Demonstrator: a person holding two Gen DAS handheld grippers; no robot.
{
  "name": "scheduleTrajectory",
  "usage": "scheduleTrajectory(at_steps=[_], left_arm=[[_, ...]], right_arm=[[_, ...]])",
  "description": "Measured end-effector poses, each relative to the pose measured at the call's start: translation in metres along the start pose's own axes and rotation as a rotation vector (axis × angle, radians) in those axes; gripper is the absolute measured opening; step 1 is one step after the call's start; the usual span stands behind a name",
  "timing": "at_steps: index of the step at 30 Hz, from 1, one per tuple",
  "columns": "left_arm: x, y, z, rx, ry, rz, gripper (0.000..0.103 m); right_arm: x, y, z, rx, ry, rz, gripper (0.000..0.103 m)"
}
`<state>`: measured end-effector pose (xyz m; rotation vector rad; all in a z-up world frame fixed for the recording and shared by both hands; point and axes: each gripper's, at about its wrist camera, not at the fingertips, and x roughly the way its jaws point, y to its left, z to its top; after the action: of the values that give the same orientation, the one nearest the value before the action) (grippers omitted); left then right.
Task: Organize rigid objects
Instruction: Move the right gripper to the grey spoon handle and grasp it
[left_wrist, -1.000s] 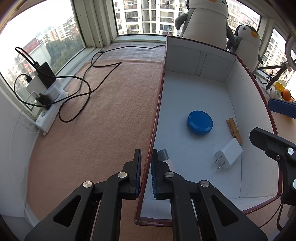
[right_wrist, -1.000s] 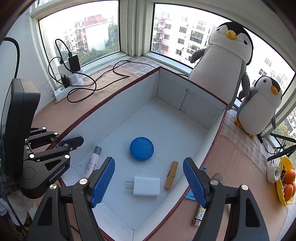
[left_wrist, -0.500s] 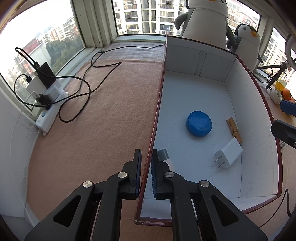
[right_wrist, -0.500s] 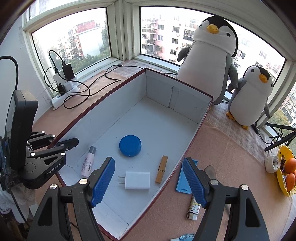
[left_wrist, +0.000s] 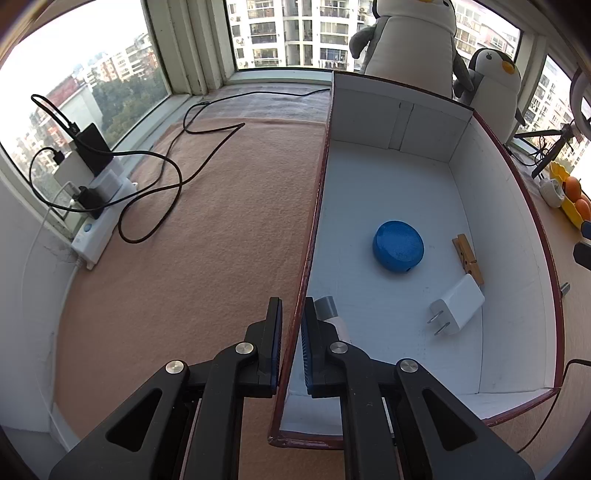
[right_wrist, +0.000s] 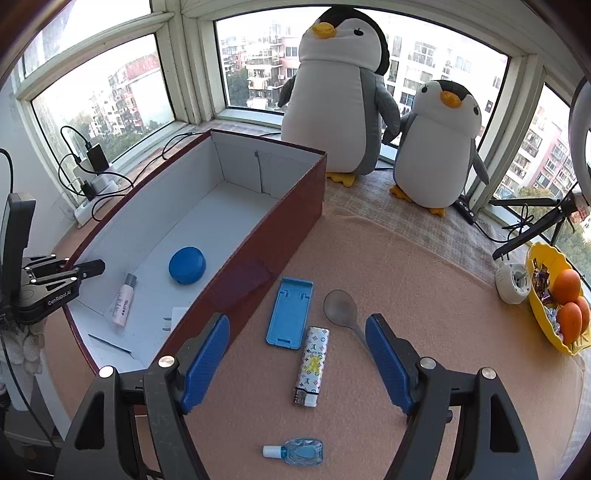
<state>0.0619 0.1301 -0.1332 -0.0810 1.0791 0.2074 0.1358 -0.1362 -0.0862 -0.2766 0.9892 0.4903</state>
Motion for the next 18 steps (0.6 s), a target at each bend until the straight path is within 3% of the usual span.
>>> scheduleTrajectory(at_steps=[8, 13, 18], left_arm=[[-0.001, 0.000, 0.000, 0.003, 0.004, 0.005, 0.009], [-0.001, 0.000, 0.000, 0.003, 0.005, 0.005, 0.009], [-0.001, 0.000, 0.000, 0.003, 0.005, 0.006, 0.009]], right_arm=[[0.022, -0.052, -0.019, -0.004, 0.079, -0.067, 0.072], [0.047, -0.065, -0.025, -0.021, 0.146, -0.079, 0.071], [0.070, -0.067, -0.030, -0.028, 0.202, -0.057, 0.059]])
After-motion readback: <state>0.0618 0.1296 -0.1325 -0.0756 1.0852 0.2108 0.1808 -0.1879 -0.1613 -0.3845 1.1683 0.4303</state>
